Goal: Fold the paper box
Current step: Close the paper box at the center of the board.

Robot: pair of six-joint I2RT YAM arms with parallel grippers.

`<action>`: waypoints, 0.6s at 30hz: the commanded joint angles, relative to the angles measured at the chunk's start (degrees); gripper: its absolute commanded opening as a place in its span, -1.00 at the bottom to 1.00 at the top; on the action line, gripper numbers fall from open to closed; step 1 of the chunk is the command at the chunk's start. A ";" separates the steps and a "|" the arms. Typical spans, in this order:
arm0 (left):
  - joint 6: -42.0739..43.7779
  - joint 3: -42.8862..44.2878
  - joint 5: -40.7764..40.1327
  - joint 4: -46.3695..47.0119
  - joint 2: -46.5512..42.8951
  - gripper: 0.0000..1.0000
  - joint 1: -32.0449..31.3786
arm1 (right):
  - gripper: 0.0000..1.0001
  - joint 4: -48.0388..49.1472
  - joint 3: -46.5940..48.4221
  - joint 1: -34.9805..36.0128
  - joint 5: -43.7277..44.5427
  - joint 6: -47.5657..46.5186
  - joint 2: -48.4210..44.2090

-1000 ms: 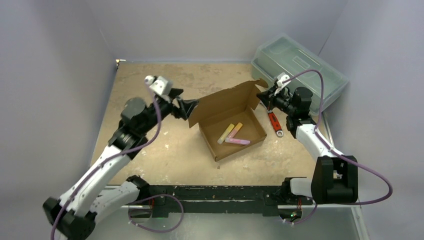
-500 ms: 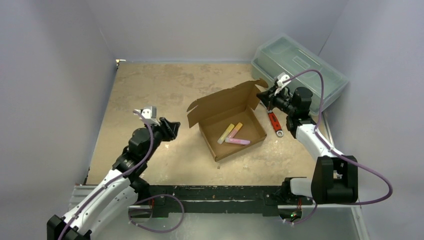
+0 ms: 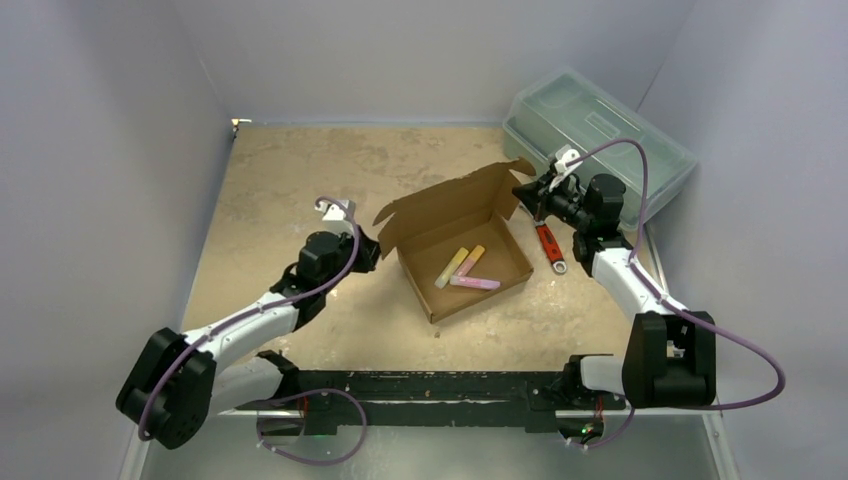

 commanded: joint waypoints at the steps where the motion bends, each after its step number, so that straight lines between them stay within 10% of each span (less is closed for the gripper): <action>1: -1.72 2.10 11.15 11.30 2.65 -0.96 0.10 | -1.00 2.38 0.80 0.26 -2.35 0.85 -0.77; 18: -10.76 0.91 15.85 23.72 13.20 -0.96 -0.26 | -1.00 1.99 0.97 0.35 -5.51 0.63 -0.17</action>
